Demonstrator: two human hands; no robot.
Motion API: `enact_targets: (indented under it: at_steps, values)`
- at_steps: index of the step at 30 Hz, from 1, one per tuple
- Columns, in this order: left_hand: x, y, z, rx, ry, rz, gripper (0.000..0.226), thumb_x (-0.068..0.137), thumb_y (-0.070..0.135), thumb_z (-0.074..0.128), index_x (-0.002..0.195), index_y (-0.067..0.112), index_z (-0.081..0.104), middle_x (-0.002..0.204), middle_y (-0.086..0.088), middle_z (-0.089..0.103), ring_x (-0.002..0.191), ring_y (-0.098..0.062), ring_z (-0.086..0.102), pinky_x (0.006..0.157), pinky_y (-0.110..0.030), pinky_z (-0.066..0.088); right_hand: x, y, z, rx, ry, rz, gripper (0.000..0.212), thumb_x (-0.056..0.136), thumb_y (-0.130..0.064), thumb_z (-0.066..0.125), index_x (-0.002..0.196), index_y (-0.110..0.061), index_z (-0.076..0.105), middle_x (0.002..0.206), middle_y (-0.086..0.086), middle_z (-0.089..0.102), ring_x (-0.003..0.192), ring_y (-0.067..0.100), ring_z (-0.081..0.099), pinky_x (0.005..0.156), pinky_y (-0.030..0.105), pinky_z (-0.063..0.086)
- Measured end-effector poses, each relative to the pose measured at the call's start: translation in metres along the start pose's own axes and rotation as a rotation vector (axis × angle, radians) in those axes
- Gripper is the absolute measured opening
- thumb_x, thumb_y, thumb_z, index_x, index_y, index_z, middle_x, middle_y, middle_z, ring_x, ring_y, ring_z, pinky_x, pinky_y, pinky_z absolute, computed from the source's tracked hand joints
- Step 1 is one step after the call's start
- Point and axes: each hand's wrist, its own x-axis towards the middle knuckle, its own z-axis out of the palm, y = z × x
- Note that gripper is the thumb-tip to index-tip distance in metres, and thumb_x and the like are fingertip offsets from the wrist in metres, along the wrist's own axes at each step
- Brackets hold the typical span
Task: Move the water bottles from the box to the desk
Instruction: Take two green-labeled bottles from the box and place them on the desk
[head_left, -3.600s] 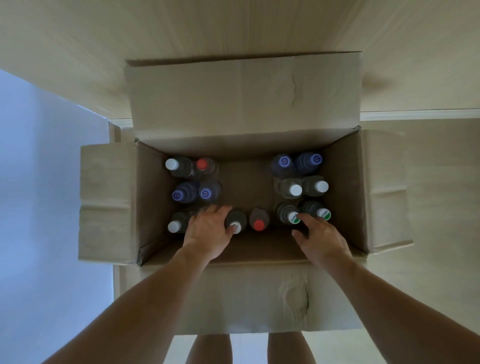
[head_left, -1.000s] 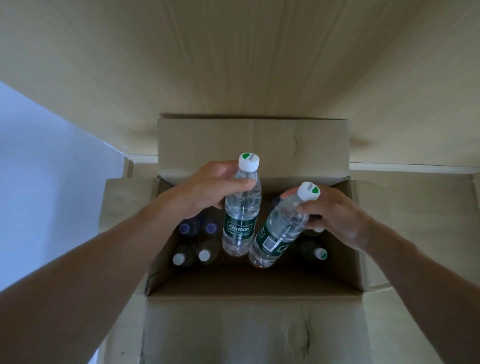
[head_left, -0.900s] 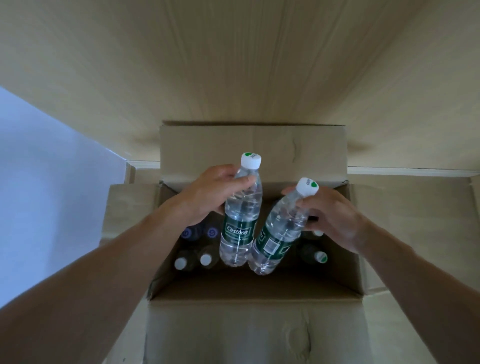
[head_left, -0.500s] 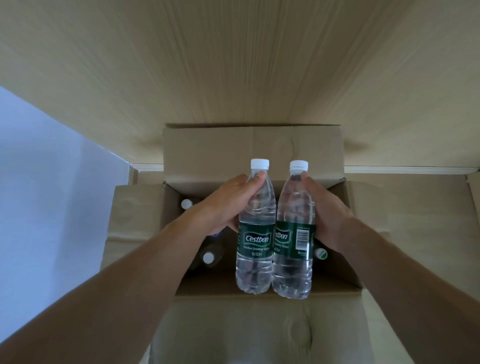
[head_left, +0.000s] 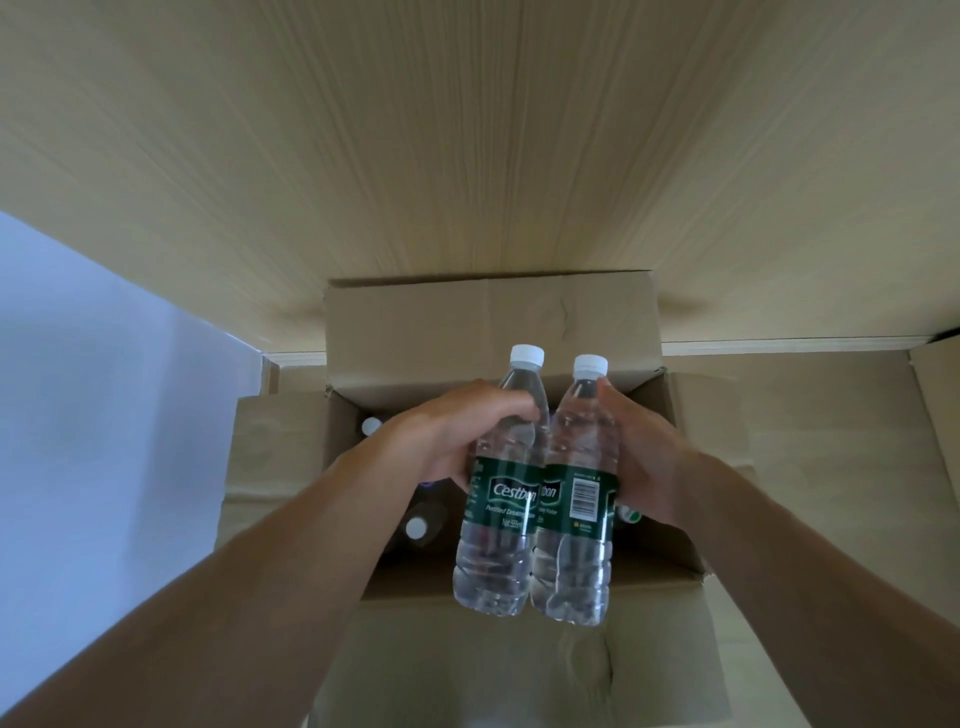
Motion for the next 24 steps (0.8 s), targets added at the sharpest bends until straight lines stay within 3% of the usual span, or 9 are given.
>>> enact_targets:
  at_steps: [3, 6, 8, 10, 13, 16, 20, 24]
  values:
    - [-0.007, 0.008, 0.005, -0.001, -0.011, -0.006, 0.044, 0.081, 0.036, 0.062, 0.117, 0.011, 0.062, 0.113, -0.013, 0.074, 0.109, -0.033, 0.069, 0.099, -0.06, 0.047, -0.014, -0.005, -0.008, -0.033, -0.119, -0.008, 0.033, 0.088, -0.029, 0.066, 0.117, -0.012, 0.063, 0.116, 0.013, 0.07, 0.103, 0.032, 0.067, 0.104, 0.053, 0.044]
    - [-0.021, 0.019, 0.012, 0.019, 0.01, -0.001, 0.041, 0.078, 0.025, 0.067, 0.115, 0.01, 0.057, 0.109, -0.013, 0.075, 0.103, -0.03, 0.073, 0.094, -0.06, 0.052, -0.033, -0.013, -0.013, -0.05, -0.152, -0.033, 0.048, 0.076, -0.009, 0.069, 0.123, -0.014, 0.062, 0.122, 0.016, 0.069, 0.106, 0.033, 0.068, 0.097, 0.052, 0.05]
    - [-0.033, 0.029, 0.018, 0.009, 0.068, 0.004, 0.056, 0.072, 0.019, 0.072, 0.122, 0.015, 0.048, 0.109, -0.011, 0.075, 0.096, -0.027, 0.075, 0.085, -0.055, 0.058, -0.05, -0.021, -0.016, -0.062, -0.167, -0.062, 0.053, 0.075, -0.005, 0.069, 0.127, -0.012, 0.061, 0.125, 0.019, 0.068, 0.108, 0.035, 0.068, 0.093, 0.051, 0.052]
    - [-0.047, 0.042, 0.025, -0.002, 0.099, 0.015, 0.069, 0.065, 0.015, 0.075, 0.126, 0.019, 0.044, 0.117, -0.014, 0.069, 0.1, -0.031, 0.073, 0.085, -0.057, 0.058, -0.07, -0.031, -0.018, -0.089, -0.177, -0.094, 0.051, 0.077, -0.008, 0.072, 0.126, -0.006, 0.061, 0.123, 0.021, 0.068, 0.106, 0.034, 0.069, 0.092, 0.05, 0.053]
    - [-0.069, 0.067, 0.039, -0.017, 0.102, 0.042, 0.069, 0.061, 0.014, 0.08, 0.119, 0.026, 0.046, 0.122, -0.013, 0.063, 0.107, -0.034, 0.068, 0.087, -0.058, 0.057, -0.101, -0.049, -0.02, -0.115, -0.116, -0.119, 0.059, 0.07, -0.018, 0.081, 0.124, -0.003, 0.061, 0.114, 0.019, 0.072, 0.098, 0.032, 0.072, 0.085, 0.046, 0.054]
    - [-0.088, 0.091, 0.052, -0.031, 0.132, 0.068, 0.072, 0.058, 0.023, 0.088, 0.113, 0.037, 0.044, 0.12, -0.008, 0.062, 0.107, -0.033, 0.067, 0.087, -0.057, 0.057, -0.128, -0.066, -0.021, -0.097, -0.042, -0.157, 0.058, 0.081, -0.019, 0.077, 0.13, -0.001, 0.054, 0.117, 0.021, 0.07, 0.109, 0.038, 0.068, 0.095, 0.049, 0.052]
    - [-0.113, 0.123, 0.074, -0.003, 0.197, 0.13, 0.068, 0.077, 0.031, 0.083, 0.128, 0.042, 0.039, 0.116, -0.005, 0.068, 0.103, -0.029, 0.069, 0.086, -0.051, 0.058, -0.167, -0.086, -0.022, -0.015, -0.018, -0.194, 0.057, 0.087, -0.032, 0.073, 0.135, -0.01, 0.051, 0.122, 0.022, 0.068, 0.114, 0.039, 0.066, 0.106, 0.056, 0.046]
    - [-0.14, 0.153, 0.1, 0.063, 0.244, 0.227, 0.097, 0.066, 0.05, 0.087, 0.145, 0.04, 0.034, 0.123, -0.006, 0.065, 0.107, -0.029, 0.066, 0.095, -0.051, 0.054, -0.203, -0.101, -0.017, 0.09, 0.01, -0.234, 0.067, 0.086, -0.045, 0.071, 0.14, -0.014, 0.045, 0.123, 0.028, 0.066, 0.109, 0.043, 0.067, 0.101, 0.059, 0.048]
